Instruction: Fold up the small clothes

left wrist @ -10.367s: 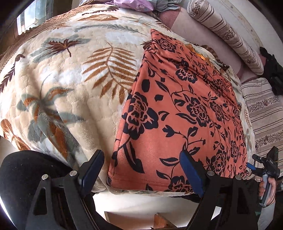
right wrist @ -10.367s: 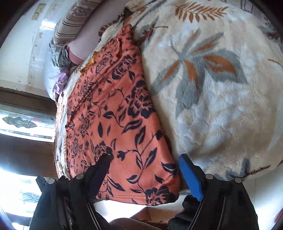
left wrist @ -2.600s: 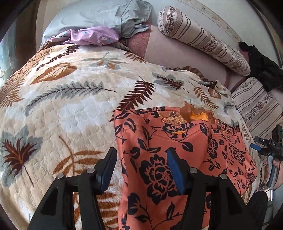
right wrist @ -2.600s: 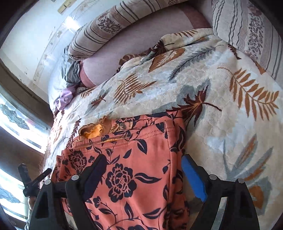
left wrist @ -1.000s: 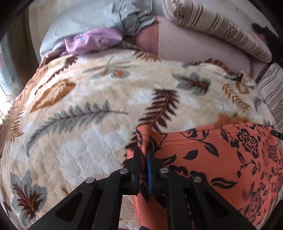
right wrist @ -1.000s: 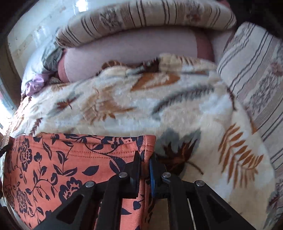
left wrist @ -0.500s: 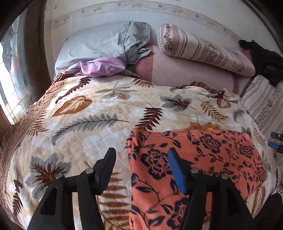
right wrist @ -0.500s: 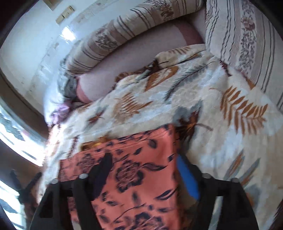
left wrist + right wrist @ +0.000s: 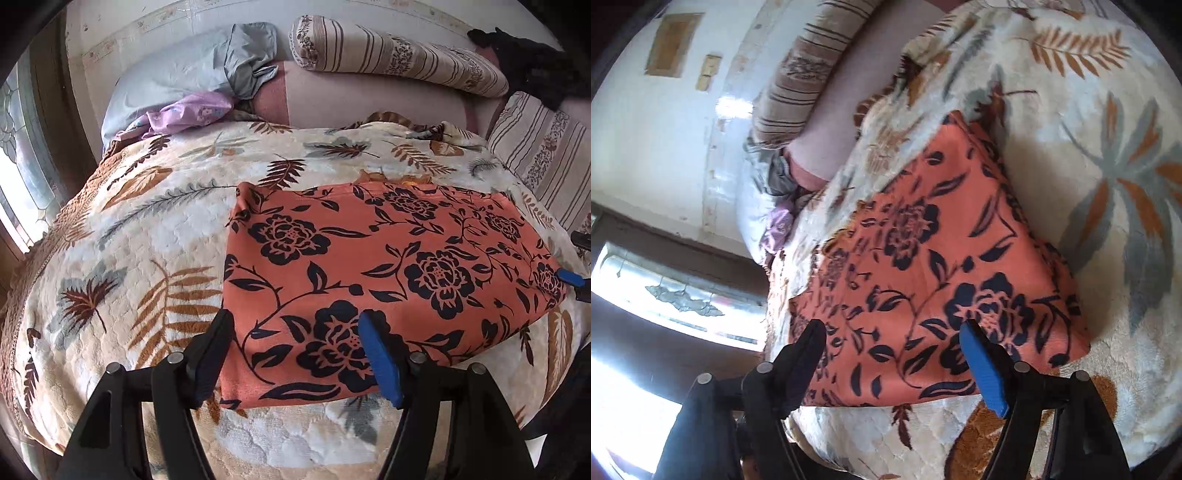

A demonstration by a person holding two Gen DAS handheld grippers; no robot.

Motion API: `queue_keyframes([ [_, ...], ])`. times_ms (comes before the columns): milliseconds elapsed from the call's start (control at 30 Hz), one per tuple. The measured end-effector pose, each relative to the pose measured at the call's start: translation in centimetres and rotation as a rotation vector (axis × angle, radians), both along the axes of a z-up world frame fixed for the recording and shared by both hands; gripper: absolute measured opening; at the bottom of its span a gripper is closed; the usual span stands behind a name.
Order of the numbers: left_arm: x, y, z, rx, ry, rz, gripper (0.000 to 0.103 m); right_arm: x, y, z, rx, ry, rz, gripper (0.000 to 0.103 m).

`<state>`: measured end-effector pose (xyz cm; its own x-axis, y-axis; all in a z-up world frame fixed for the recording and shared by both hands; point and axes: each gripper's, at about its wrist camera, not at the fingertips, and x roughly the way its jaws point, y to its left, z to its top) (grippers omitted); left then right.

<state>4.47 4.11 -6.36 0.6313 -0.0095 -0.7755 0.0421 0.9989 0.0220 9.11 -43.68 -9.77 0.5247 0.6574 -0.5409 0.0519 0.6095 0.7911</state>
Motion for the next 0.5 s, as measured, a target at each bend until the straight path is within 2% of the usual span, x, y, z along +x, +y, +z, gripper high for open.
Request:
queue_keyframes([
  [67,1.4,0.0,-2.8,0.014,0.136,0.036,0.071,0.1,-0.3,-0.9,-0.008,0.021,-0.011,0.085],
  [100,1.7,0.0,-4.1,0.016,0.186,0.049,0.072,0.3,-0.6,-2.2,-0.045,0.076,-0.03,0.083],
  [133,1.5,0.0,-3.9,0.012,0.154,0.06,0.072,0.4,-1.2,-3.6,-0.051,0.132,-0.055,0.082],
  [167,1.4,-0.1,-3.3,0.009,0.142,0.069,0.072,0.2,-2.0,-3.8,-0.006,0.123,-0.08,0.082],
  [267,1.3,-0.6,-2.0,0.003,0.131,0.062,0.072,-0.2,-1.5,-1.2,-0.05,0.069,-0.064,0.083],
  [333,1.8,-1.0,-1.8,0.028,0.135,0.061,0.072,0.0,-0.6,0.5,-0.067,0.016,-0.02,0.083],
  [400,2.4,-1.1,-2.0,0.01,0.15,0.068,0.072,0.5,0.2,1.3,-0.061,-0.015,0.026,0.084],
  [467,2.8,-1.0,-2.5,-0.001,0.172,0.082,0.072,1.2,0.4,0.3,-0.094,-0.004,0.036,0.084],
  [500,3.0,-1.0,-2.7,0.002,0.183,0.09,0.072,1.7,0.1,-1.1,-0.132,0.056,0.018,0.084],
])
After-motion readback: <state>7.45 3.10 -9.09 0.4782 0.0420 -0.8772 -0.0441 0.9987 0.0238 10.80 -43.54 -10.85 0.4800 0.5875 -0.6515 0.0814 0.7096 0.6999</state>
